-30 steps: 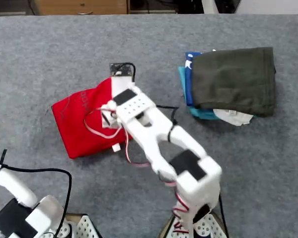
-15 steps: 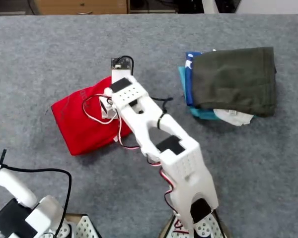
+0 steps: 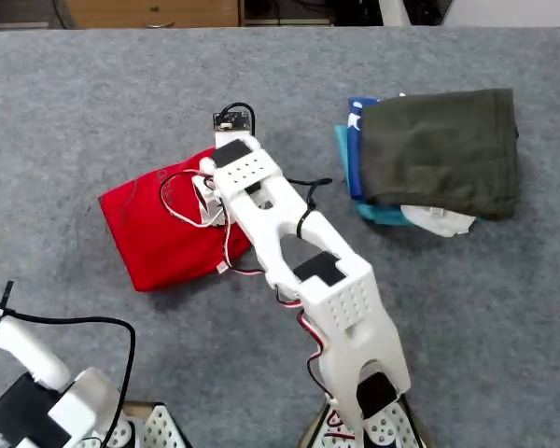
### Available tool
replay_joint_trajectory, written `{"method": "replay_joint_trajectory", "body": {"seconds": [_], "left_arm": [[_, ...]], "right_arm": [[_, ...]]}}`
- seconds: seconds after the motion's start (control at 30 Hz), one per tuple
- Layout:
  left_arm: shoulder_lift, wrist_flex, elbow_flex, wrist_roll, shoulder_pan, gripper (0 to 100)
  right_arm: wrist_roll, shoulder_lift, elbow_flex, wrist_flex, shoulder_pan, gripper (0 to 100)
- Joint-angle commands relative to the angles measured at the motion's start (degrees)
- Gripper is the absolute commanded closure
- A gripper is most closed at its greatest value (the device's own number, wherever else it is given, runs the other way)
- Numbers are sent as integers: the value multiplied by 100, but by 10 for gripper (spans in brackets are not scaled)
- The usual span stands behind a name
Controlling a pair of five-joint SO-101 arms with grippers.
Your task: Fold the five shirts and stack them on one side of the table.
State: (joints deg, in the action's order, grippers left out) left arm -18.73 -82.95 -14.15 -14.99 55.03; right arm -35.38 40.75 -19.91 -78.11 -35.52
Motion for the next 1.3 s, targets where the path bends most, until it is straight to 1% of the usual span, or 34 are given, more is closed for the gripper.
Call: {"method": "replay_joint_trajectory", "body": {"seconds": [0.0, 0.3, 0.4, 0.47, 0.93, 1.13, 1.27], "left_arm": [[-233, 62, 62, -26, 0, 982], [-233, 62, 62, -9, 0, 982], [-233, 53, 62, 0, 0, 982], [-233, 53, 62, 0, 0, 982], [-242, 18, 79, 0, 0, 982], [-242, 26, 88, 18, -18, 982], [-242, 9, 88, 18, -176, 982]], "right_arm": [[105, -13, -593, -519, 136, 997], [1345, 22, -3196, -2066, 673, 997], [1679, 22, -3864, -2391, 989, 997], [1873, -4, -4136, -2409, 1288, 997], [3358, -145, -5297, -2426, 3846, 996], [3859, -593, -5297, -2426, 4716, 995], [4088, -602, -5288, -2418, 5235, 995]]}}
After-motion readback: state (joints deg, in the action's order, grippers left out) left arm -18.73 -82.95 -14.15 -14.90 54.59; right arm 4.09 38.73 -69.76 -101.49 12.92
